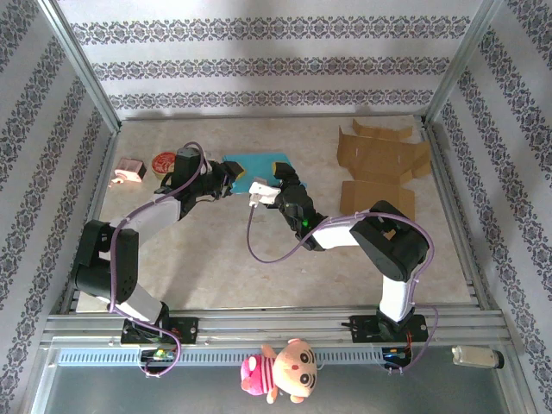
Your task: Fold the paper box
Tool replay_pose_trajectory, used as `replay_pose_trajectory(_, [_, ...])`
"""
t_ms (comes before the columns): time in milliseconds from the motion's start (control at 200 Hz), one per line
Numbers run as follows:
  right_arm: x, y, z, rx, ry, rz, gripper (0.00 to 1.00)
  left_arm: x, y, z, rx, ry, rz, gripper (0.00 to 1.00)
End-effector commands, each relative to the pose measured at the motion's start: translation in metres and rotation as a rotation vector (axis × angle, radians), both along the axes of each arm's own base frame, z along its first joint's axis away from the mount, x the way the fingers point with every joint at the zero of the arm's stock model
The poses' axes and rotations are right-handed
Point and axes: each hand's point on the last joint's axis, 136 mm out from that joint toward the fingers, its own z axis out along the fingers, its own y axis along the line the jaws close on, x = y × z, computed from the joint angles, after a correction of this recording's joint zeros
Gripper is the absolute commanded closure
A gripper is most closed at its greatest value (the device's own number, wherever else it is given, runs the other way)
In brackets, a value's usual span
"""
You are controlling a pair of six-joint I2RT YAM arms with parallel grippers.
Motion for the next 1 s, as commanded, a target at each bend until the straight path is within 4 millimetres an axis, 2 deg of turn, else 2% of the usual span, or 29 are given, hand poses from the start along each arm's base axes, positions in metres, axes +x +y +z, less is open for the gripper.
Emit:
replay_pose_trajectory(0, [-0.005,-0.001,0.006,-0.033,-0.031,0.031,0.45,-0.005,-0.010,0.037,-0.069,-0.058,-0.031,0.63])
replay_pose_trajectory(75, [-0.010,-0.005,0.000,-0.075,-0.016,0.039,0.54,-0.003,-0.013,0.048,-0.088,-0.081,-0.040,0.55])
replay_pose_trajectory(200, [-0.025,-0.008,0.002,-0.118,-0.007,0.068,0.64,-0.002,-0.014,0.069,-0.093,-0.137,-0.053,0.35])
replay_pose_trajectory(260, [-0.037,-0.009,0.007,-0.129,0.020,0.084,0.65,0.000,-0.007,0.081,-0.063,-0.176,-0.042,0.27])
replay_pose_trajectory(315, [-0.046,-0.016,0.011,-0.125,0.091,0.071,0.65,-0.001,0.007,0.097,0.006,-0.238,-0.015,0.22])
replay_pose_trajectory(385, [-0.055,-0.029,0.015,-0.087,0.269,0.065,0.63,-0.007,0.032,0.117,0.183,-0.325,0.026,0.18])
replay_pose_trajectory(415, [-0.068,-0.036,0.006,-0.107,0.403,0.089,0.64,-0.012,0.044,0.126,0.298,-0.372,0.039,0.17])
replay_pose_trajectory(425, [-0.069,-0.036,0.012,-0.089,0.428,0.094,0.65,-0.014,0.048,0.129,0.338,-0.390,0.041,0.16])
replay_pose_trajectory(485, [-0.097,-0.043,0.013,-0.058,0.691,0.153,0.67,-0.027,0.072,0.143,0.578,-0.464,0.053,0.13])
replay_pose_trajectory(490, [-0.096,-0.041,0.020,-0.045,0.694,0.158,0.67,-0.028,0.074,0.144,0.596,-0.470,0.053,0.13])
replay_pose_trajectory(515, [-0.108,-0.043,0.024,-0.046,0.799,0.180,0.67,-0.033,0.083,0.148,0.679,-0.493,0.055,0.13])
replay_pose_trajectory(535, [-0.119,-0.046,0.021,-0.068,0.879,0.185,0.67,-0.038,0.089,0.151,0.736,-0.516,0.050,0.12])
replay_pose_trajectory(545, [-0.118,-0.043,0.029,-0.064,0.887,0.191,0.67,-0.040,0.093,0.152,0.766,-0.521,0.050,0.12])
replay_pose_trajectory(570, [-0.130,-0.049,0.026,-0.108,0.979,0.174,0.68,-0.045,0.099,0.155,0.826,-0.541,0.048,0.11])
replay_pose_trajectory(605, [-0.138,-0.050,0.033,-0.156,1.056,0.160,0.66,-0.053,0.109,0.157,0.906,-0.564,0.049,0.11])
replay_pose_trajectory(695, [-0.160,-0.054,0.032,-0.313,1.264,0.112,0.65,-0.071,0.128,0.161,1.040,-0.601,0.068,0.09])
replay_pose_trajectory(730, [-0.162,-0.053,0.038,-0.357,1.311,0.095,0.65,-0.077,0.131,0.162,1.072,-0.618,0.067,0.09])
replay_pose_trajectory(795, [-0.162,-0.047,0.032,-0.431,1.400,0.065,0.66,-0.089,0.136,0.163,1.102,-0.640,0.074,0.08])
replay_pose_trajectory(904, [-0.138,-0.024,0.026,-0.462,1.381,0.062,0.67,-0.105,0.141,0.157,1.115,-0.653,0.079,0.07])
replay_pose_trajectory(994, [-0.118,-0.007,0.012,-0.487,1.354,0.043,0.65,-0.117,0.151,0.144,1.157,-0.607,0.081,0.06])
